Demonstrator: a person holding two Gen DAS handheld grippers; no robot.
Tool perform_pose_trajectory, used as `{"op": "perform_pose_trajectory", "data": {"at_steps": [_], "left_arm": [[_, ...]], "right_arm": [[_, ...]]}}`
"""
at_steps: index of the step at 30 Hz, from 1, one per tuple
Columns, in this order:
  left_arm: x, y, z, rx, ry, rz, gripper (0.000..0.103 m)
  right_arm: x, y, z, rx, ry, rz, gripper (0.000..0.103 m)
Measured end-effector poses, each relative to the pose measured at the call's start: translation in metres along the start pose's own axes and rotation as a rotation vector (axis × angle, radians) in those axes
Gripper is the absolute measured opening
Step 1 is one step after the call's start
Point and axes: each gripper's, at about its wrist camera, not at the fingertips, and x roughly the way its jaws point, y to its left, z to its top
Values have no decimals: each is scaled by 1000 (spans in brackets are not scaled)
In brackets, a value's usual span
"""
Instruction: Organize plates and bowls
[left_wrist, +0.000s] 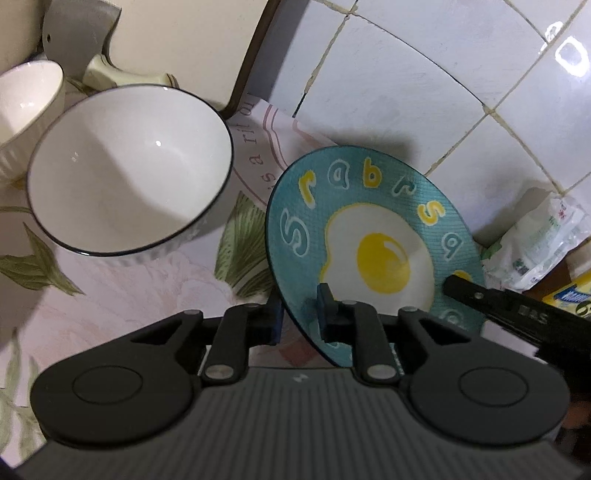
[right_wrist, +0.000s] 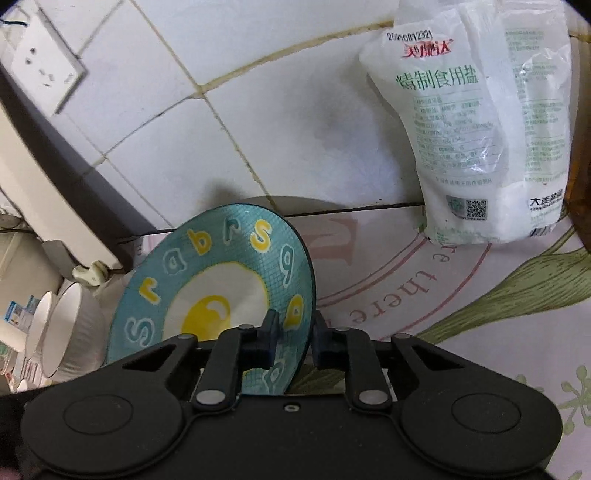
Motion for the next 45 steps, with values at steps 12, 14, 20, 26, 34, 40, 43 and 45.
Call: {"op": "perform_pose_trajectory", "data": {"at_steps": [12,14,20,26,34,40,43,45], "left_arm": [[-57,-15,-18,128,-48,1,18],[-73,-18,-19,148,-40,-2,18],[-123,-28,-26,211,-54,-18,18],[-167,-31,-39,248,-61,-55,18],[-203,-36,-63,275,-64,-85,18],[-196,-39,-90,313,-3,-83,19],[-186,-39,-105,317,37,-78,19],[-181,-39,-114,318,58,-77,19]], "right_arm": [[-58,16,-18,-22,-58,25,17],[-71,21,-21,-12,-67,27,17],[-116,33,-33,11,-106,62,18],[-166,47,-45,17,-132,104,19],[-209,53,-71,16,-160,96,19],[-217,40,-104,57,-141,54,19],[-217,30,-124,90,-114,34,19],[-216,25,-134,107,-100,22,19]]}}
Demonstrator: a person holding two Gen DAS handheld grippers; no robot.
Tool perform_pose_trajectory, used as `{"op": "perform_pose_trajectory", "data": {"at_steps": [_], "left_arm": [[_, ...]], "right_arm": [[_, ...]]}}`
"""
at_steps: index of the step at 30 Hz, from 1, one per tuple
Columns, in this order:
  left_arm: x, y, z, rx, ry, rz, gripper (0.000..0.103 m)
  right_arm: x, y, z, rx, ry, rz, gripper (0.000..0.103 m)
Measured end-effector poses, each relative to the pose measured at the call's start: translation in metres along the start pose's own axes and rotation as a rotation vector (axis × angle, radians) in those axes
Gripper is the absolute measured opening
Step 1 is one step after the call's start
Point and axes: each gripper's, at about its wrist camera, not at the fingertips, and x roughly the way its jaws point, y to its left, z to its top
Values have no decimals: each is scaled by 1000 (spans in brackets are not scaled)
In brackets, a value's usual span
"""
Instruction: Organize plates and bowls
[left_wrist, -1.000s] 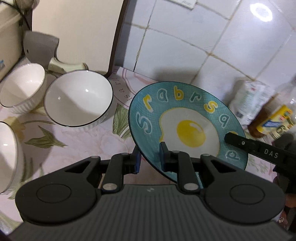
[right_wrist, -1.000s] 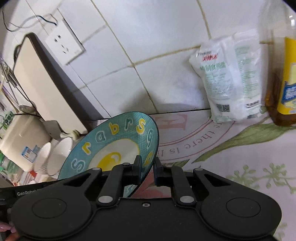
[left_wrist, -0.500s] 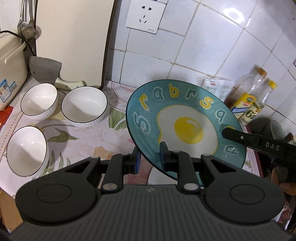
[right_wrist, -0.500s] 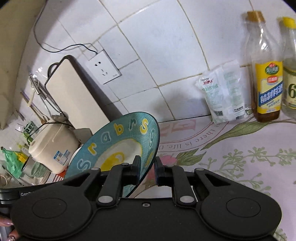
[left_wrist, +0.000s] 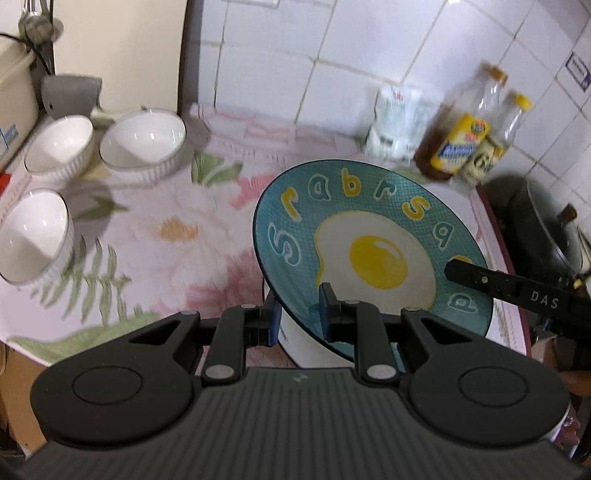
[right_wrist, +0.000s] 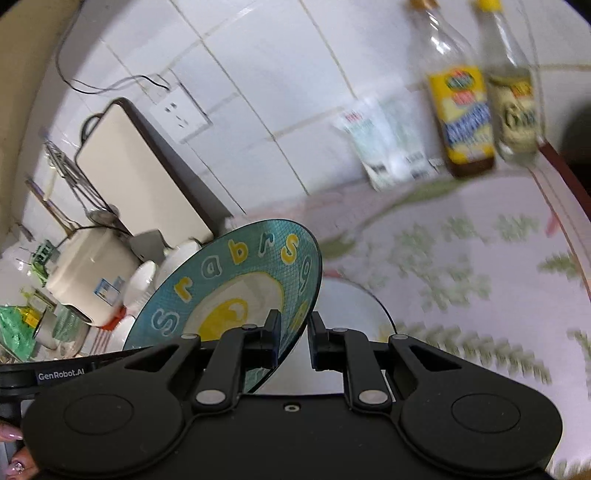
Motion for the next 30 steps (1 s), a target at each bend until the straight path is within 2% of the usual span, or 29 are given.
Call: {"op": "perform_pose_trajectory", "data": {"at_steps": [5,15,22,30], "left_arm": [[16,-3,-11,1,61,-2,19],[35,-1,-20,-5,115,0,19],[45,-2,-12,35,148,8,19],[51,3,-9,5,182,-14,19]], "right_arm": [[2,-12,-19,15,47,-39,20],[7,-20,-35,36,94,-85,21],[15,-16,-37,16,137,-122,21],[18,-14,-33,1,161,-142,21]]}}
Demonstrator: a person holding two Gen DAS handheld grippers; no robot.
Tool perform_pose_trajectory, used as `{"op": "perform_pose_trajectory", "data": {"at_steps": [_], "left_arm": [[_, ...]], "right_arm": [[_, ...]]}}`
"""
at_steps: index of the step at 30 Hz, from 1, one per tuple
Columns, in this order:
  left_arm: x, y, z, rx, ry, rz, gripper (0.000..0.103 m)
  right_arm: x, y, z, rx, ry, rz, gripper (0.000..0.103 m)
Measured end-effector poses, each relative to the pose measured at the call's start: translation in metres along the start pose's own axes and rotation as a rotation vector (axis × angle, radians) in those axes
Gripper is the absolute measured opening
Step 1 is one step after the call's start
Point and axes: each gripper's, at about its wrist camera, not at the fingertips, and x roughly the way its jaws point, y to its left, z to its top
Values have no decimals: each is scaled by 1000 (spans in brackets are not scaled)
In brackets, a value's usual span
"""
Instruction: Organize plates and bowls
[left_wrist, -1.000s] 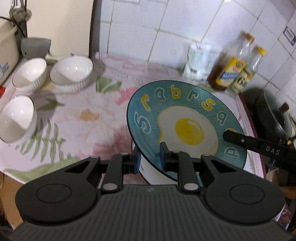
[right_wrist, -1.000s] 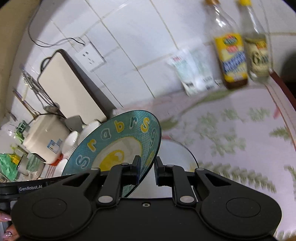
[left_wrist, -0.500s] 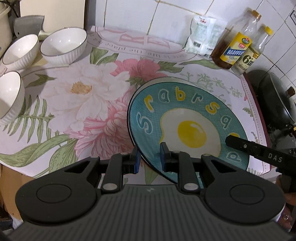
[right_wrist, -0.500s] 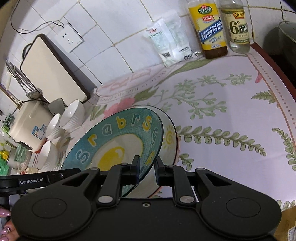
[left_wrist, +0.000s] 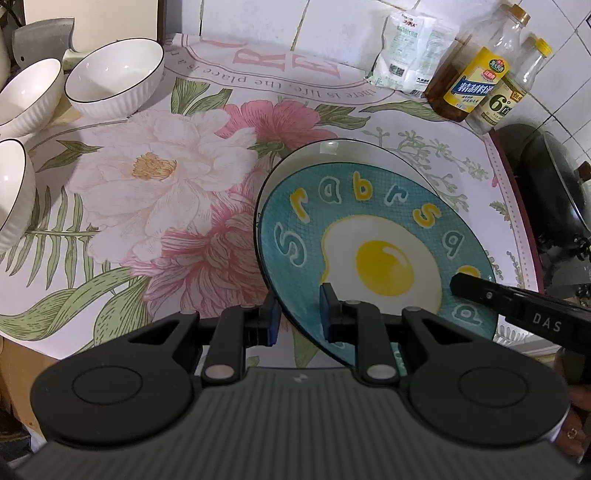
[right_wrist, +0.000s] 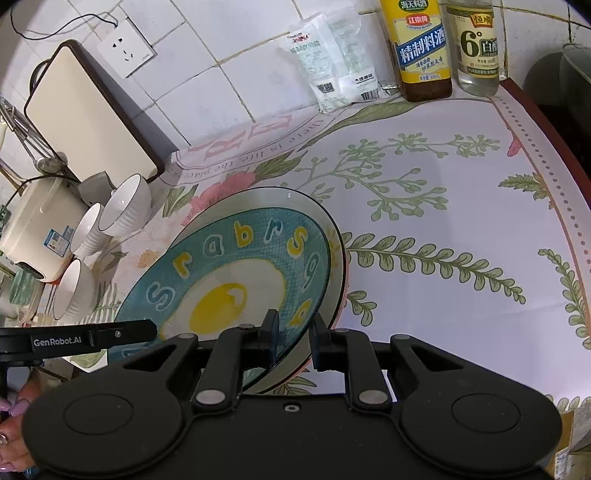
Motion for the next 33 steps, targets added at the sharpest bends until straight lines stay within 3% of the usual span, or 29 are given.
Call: {"op": "perform_pose_trajectory", "data": {"at_steps": [15,33], "left_arm": [[12,5,-6,-98,81,1,20],[21,-4,4,-98,120,52,21]], "right_arm": [[12,32,-14,-124,-23,-232,34],[26,31,-22,-195,-105,-269,38]]}}
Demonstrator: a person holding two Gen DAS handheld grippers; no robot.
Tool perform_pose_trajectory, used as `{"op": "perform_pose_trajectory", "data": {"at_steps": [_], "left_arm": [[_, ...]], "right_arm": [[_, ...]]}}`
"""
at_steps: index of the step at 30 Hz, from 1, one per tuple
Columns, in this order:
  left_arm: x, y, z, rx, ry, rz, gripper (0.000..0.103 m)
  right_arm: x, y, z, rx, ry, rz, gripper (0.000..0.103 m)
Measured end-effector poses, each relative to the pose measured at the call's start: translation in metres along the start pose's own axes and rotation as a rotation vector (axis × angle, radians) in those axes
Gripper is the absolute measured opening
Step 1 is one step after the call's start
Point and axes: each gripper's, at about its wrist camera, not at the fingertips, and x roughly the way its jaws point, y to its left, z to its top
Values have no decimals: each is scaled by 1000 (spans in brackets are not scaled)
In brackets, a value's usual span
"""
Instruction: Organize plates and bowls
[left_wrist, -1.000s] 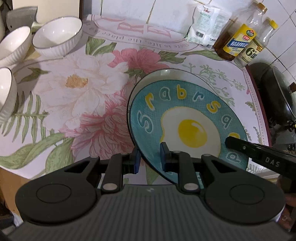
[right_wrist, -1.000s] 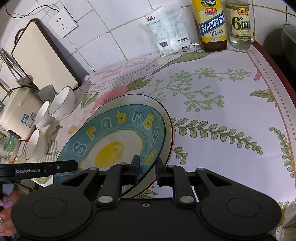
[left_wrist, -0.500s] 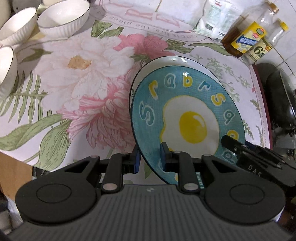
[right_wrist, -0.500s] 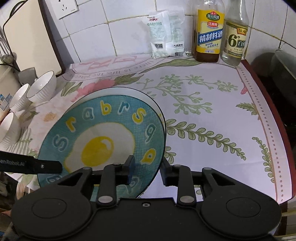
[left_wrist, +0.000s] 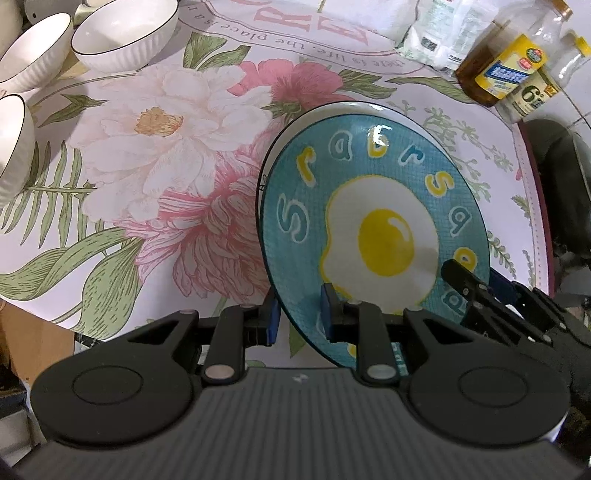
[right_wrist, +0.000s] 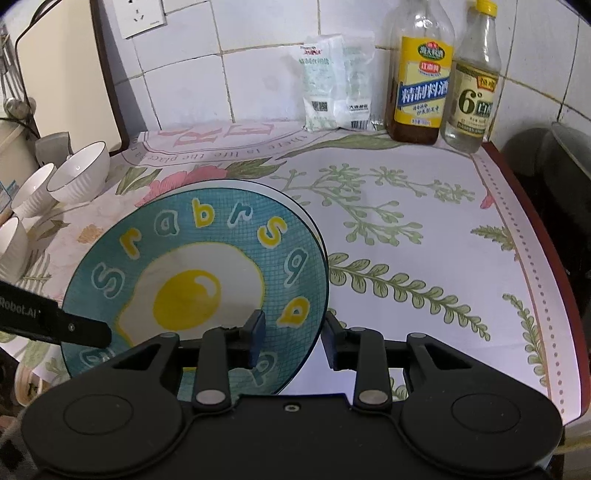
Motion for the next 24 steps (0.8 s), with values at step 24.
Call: {"op": "perform_pose_trajectory", "data": {"at_steps": [24], "left_arm": [[-33,-6,-20,92,-86,4,20]], "right_arm": [[-58,-5,-4,28,-88,35,41]]}}
